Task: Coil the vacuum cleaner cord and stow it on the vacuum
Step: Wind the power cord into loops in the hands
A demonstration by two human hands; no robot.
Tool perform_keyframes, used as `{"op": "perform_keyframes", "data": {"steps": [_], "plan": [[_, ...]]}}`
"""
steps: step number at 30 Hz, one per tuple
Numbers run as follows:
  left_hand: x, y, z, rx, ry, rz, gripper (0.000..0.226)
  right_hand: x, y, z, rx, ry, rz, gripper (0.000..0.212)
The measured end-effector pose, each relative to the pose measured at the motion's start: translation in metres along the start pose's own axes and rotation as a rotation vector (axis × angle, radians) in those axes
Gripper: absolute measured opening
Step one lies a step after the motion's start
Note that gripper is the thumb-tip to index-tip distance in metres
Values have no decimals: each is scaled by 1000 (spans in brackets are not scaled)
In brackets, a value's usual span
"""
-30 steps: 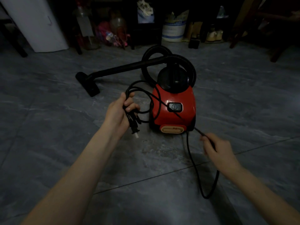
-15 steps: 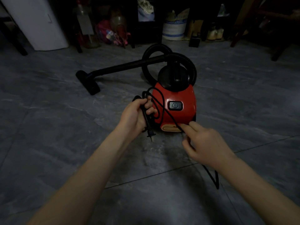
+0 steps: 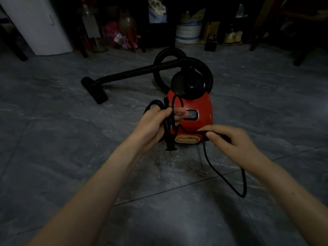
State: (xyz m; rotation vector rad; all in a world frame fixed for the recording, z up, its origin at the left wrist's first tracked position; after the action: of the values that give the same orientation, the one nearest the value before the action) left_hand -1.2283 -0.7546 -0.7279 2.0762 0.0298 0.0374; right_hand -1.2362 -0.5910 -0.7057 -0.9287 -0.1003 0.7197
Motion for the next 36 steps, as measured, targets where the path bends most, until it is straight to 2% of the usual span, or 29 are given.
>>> {"op": "perform_keyframes", "data": {"steps": [2, 6, 12, 16, 18, 22, 25, 29, 34, 36], "plan": [[2, -5, -7, 4, -35, 14, 31, -1, -3, 0, -46, -37, -23, 17], [6, -17, -26, -8, -126, 70, 28, -2, -10, -6, -257, -86, -64, 37], [13, -37, -48, -77, -190, 121, 26, -5, -22, 2, -457, 55, 1, 41], [17, -43, -50, -10, -229, 188, 32, -2, -32, 30, 15, 396, 167, 31], [19, -47, -46, -24, -225, 229, 34, -1, -29, 39, 71, 503, 162, 26], [21, -51, -48, -201, -283, 224, 28, 2, -23, 45, 108, 594, 128, 26], [25, -52, -58, -152, -366, 246, 24, 1, -17, 48, 131, 630, 108, 31], [26, -50, -62, -179, -419, 230, 20, -1, -9, 47, 124, 603, 79, 29], [6, -37, -24, -300, -183, 76, 12, 5, 1, 18, 54, 364, 62, 22], [0, -29, -11, -321, -108, 5, 6, 7, 7, 6, -44, 266, 28, 19]]}}
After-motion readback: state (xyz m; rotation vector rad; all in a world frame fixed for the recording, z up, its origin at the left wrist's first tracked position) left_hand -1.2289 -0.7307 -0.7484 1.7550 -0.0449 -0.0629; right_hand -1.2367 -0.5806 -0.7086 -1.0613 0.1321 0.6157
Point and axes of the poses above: each hand's wrist, its own x-axis away from the middle knuckle, its own z-axis out of the back of the hand, y = z × x, the point moved 10 cm from there along -x, towards the middle knuckle, and after that the axes turned 1 degree about x, right-handed, at the moved point
